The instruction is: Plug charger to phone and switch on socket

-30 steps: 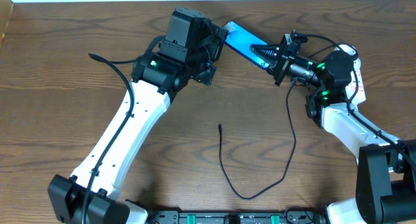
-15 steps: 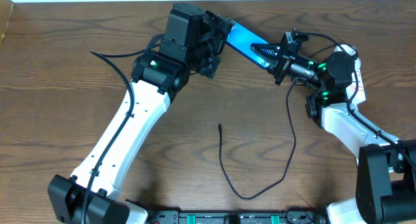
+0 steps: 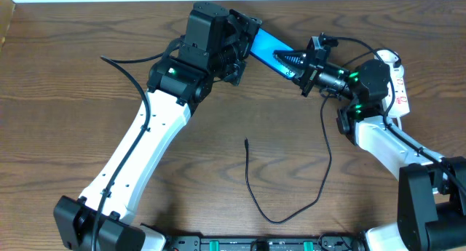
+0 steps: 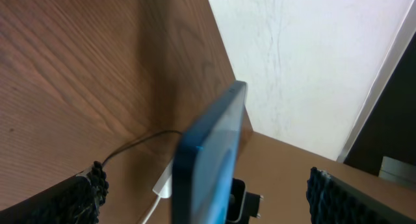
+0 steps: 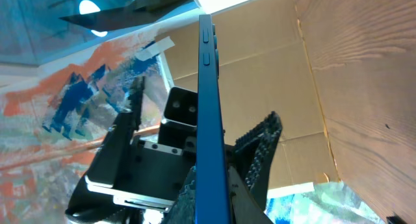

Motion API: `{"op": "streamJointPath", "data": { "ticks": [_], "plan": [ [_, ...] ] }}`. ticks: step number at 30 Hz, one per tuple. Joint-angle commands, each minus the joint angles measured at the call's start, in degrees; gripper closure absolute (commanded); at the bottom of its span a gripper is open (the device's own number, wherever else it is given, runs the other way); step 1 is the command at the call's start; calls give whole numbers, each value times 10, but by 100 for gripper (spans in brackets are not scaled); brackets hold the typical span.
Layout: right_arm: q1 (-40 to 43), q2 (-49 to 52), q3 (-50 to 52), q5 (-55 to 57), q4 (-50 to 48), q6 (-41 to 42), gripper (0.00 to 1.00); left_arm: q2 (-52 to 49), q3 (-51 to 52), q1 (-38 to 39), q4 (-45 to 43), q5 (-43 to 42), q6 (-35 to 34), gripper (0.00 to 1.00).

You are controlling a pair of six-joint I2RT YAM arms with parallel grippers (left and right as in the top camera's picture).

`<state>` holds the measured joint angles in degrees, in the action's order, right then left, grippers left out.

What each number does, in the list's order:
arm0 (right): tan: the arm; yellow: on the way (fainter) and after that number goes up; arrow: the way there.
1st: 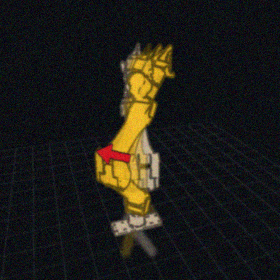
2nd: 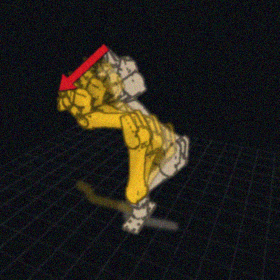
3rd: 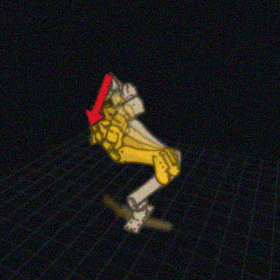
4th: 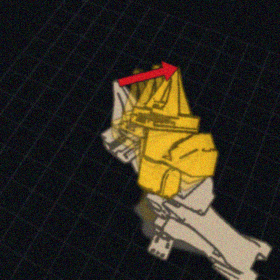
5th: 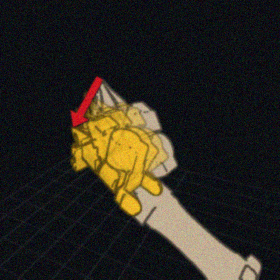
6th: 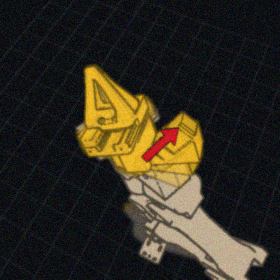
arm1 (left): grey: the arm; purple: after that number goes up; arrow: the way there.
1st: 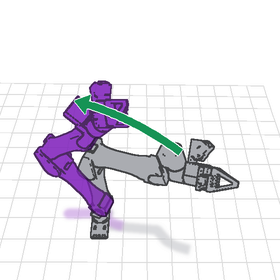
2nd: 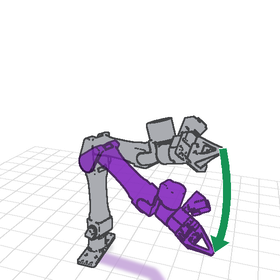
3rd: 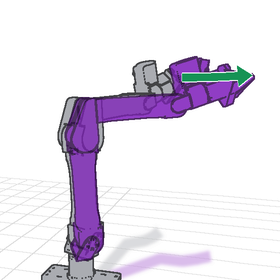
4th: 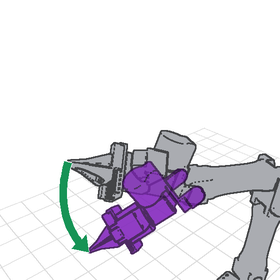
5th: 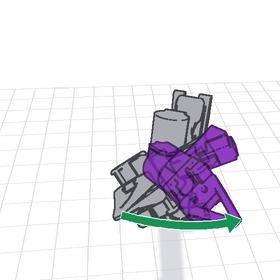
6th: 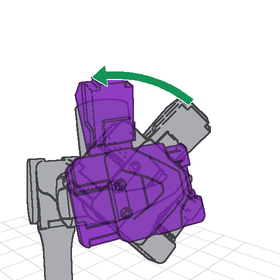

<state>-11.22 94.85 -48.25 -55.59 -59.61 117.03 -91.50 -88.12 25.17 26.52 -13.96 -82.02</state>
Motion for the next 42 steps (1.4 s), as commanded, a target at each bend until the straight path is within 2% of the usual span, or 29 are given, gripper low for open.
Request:
{"op": "streamJointPath", "data": {
  "ticks": [1,26,33,42],
  "plan": [
    [-5,-26,-8,18,-11,5,99,1,-9,-2,-5,16,27,2],
    [-5,-37,-8,16,-12,5,99,-2,-9,-2,-5,31,40,3],
    [-5,-37,-8,17,33,5,99,-3,-7,-3,-5,62,40,3],
    [-5,-37,-8,41,42,5,99,-23,-1,-15,-31,34,40,3]
  ]
}}
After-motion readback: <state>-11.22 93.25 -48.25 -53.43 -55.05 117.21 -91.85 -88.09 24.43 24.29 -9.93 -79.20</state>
